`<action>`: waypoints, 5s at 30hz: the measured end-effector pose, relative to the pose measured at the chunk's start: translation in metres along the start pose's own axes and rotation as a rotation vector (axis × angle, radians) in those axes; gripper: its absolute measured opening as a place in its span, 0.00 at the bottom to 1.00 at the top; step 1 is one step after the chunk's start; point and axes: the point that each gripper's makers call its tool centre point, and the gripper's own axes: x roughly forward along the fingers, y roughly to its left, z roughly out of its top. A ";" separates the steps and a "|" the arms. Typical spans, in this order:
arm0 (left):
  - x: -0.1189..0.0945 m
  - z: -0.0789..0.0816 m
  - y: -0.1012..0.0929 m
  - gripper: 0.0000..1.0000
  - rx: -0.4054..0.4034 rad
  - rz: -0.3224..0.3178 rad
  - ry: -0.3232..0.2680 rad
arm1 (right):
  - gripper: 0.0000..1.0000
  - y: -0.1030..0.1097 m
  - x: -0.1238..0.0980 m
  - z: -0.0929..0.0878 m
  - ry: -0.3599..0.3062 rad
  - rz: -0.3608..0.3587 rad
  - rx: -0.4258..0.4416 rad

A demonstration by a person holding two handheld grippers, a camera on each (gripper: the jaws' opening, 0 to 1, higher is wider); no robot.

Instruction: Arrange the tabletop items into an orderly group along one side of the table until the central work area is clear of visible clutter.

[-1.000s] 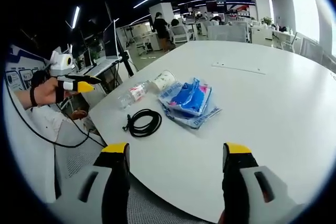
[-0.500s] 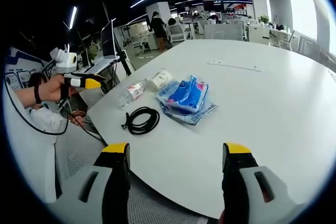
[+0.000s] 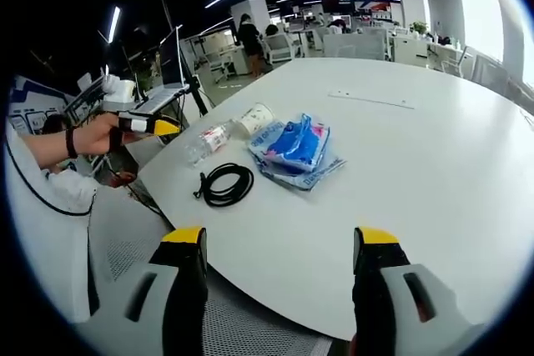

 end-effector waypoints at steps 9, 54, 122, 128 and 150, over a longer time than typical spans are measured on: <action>0.016 -0.008 0.020 0.55 -0.012 0.032 0.041 | 0.71 0.005 0.002 -0.002 0.015 0.003 0.004; 0.099 -0.019 0.034 0.51 -0.018 0.075 0.346 | 0.71 0.001 0.002 -0.012 0.036 -0.035 0.043; 0.056 -0.037 0.044 0.36 -0.102 0.118 0.271 | 0.69 0.032 0.042 0.015 0.022 0.026 -0.038; 0.033 -0.033 0.035 0.36 -0.106 0.127 0.199 | 0.69 0.036 0.039 0.012 0.023 0.027 -0.047; -0.002 -0.015 0.046 0.36 -0.082 0.185 0.081 | 0.69 0.060 0.032 0.002 0.020 0.050 -0.079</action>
